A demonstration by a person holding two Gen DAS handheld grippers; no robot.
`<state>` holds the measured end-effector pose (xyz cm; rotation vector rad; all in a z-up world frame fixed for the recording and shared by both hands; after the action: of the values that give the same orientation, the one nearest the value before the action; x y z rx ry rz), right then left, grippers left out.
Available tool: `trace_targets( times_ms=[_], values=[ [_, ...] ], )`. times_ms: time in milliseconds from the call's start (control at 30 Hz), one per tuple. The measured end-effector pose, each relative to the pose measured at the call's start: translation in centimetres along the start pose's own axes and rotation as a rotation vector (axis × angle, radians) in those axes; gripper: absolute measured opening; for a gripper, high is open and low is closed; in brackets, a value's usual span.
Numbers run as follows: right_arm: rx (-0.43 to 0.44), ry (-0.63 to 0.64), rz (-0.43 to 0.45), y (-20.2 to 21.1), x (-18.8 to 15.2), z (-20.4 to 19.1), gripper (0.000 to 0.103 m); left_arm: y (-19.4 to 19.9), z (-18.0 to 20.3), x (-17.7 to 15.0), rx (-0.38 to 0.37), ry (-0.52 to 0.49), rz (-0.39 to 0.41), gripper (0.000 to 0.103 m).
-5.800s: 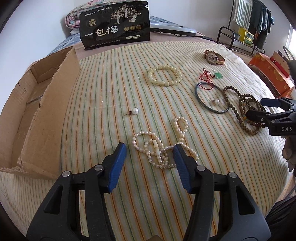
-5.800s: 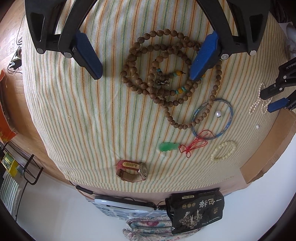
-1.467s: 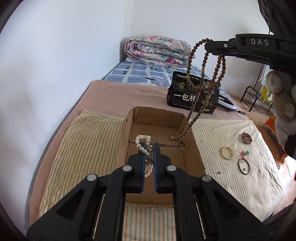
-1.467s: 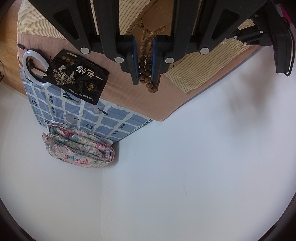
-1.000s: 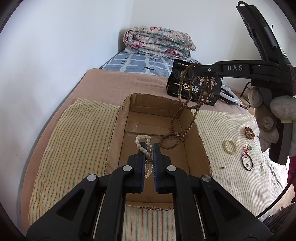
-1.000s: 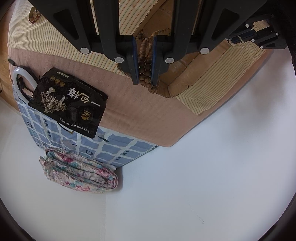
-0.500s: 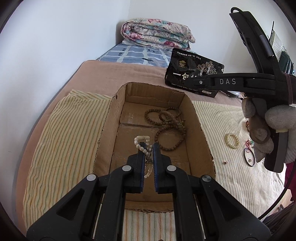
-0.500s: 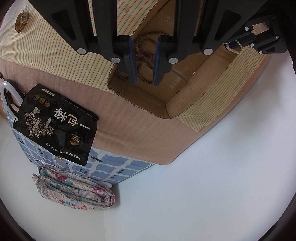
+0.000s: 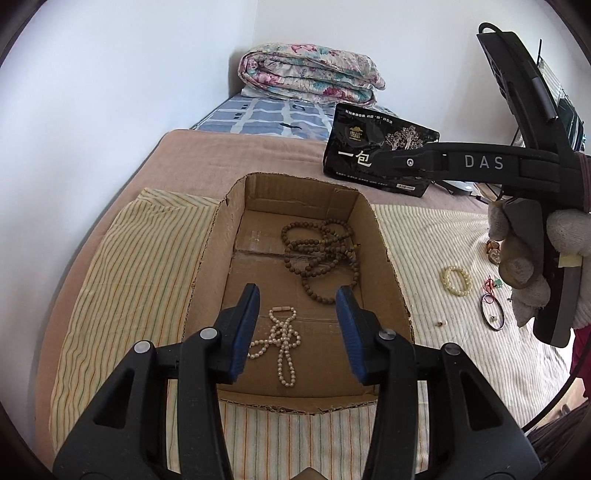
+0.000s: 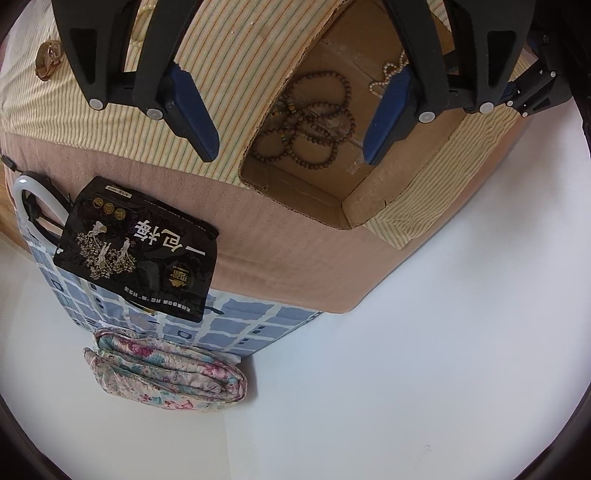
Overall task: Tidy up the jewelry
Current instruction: 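Open left tool over the cardboard box while right tool releases the bead strand inside, then move both tools back toward the remaining jewelry on the sheet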
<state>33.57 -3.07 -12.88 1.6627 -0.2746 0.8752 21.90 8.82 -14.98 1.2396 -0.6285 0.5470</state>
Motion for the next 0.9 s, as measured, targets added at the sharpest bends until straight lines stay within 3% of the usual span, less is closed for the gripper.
trace_targets(
  times_ms=[500,900],
  values=[
    [-0.035,-0.062,0.068,7.1,-1.6,5.8,0.097,2.5,4.6,0.4,-0.057,-0.036,0.035,0.044],
    [-0.160,-0.146,0.095,13.4,-7.4,15.9,0.100,1.9,10.9,-0.1,-0.145,-0.087,0.013,0.044]
  ],
)
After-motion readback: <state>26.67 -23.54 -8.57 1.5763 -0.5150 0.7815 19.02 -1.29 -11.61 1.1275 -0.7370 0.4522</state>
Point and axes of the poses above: each gripper's, at about its wrist camera, not at the fingertips, and y roughly against the way its jaws point, z to its right, x to its top, the point moved 8 cm from there along -y, roughly the way its jaws point, and after that the axes turned 5 degrees about -x, right-handed, at the moved point
